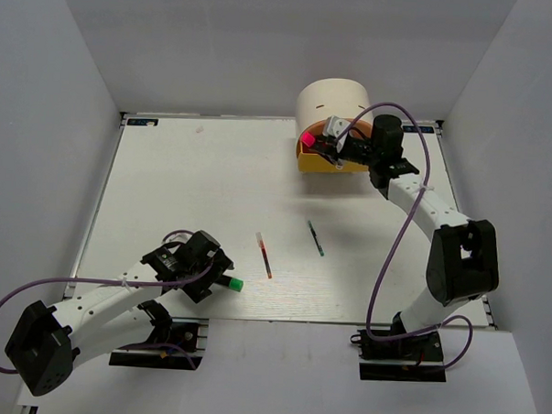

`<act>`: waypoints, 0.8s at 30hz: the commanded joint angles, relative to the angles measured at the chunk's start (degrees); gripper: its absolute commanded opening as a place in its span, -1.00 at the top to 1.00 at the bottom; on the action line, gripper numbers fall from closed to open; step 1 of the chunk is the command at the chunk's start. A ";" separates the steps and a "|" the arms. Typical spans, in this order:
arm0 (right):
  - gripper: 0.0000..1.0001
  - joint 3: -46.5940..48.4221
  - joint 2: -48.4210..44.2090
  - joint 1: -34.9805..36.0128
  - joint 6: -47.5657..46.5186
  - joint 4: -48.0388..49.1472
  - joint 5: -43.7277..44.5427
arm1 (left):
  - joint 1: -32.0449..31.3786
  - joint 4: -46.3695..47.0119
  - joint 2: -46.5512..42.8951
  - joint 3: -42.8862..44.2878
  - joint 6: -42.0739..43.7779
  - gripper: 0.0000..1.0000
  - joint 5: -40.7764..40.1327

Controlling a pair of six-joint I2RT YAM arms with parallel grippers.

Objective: Sort the stationery into containers
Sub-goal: Place the pen in the drawer.

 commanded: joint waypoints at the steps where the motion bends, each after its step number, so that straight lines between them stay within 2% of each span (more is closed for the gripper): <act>1: 1.00 2.97 1.07 -0.84 -0.69 4.37 -0.89 | -0.25 0.71 -0.20 -0.13 -0.25 -0.96 0.16; 8: 1.00 3.76 2.92 -1.72 -0.86 5.61 0.34 | -0.25 0.18 -0.20 -0.13 -0.25 -0.96 0.16; 14: 1.00 3.15 4.42 -2.07 -4.90 4.82 1.04 | -0.25 0.18 0.33 -0.13 -0.25 -0.96 0.16; 15: 0.94 3.06 4.42 -2.25 -5.16 4.12 1.22 | -0.25 0.18 0.33 -0.13 -0.25 -0.96 0.16; 18: 0.56 2.54 4.33 -2.34 -5.69 3.24 1.31 | 0.27 0.18 0.33 -0.13 -0.25 -0.96 0.16; 19: 0.33 2.27 4.59 -2.34 -5.69 3.15 1.31 | 0.27 0.18 0.33 -0.13 -0.25 -0.99 0.16; 22: -0.04 0.52 1.27 -2.42 -5.69 3.32 0.61 | 0.27 0.18 0.86 -0.13 -0.77 -0.99 0.68; 24: -0.12 -0.80 0.21 -2.42 -5.08 4.90 0.43 | 0.27 0.18 2.43 -0.13 -1.30 -0.99 0.68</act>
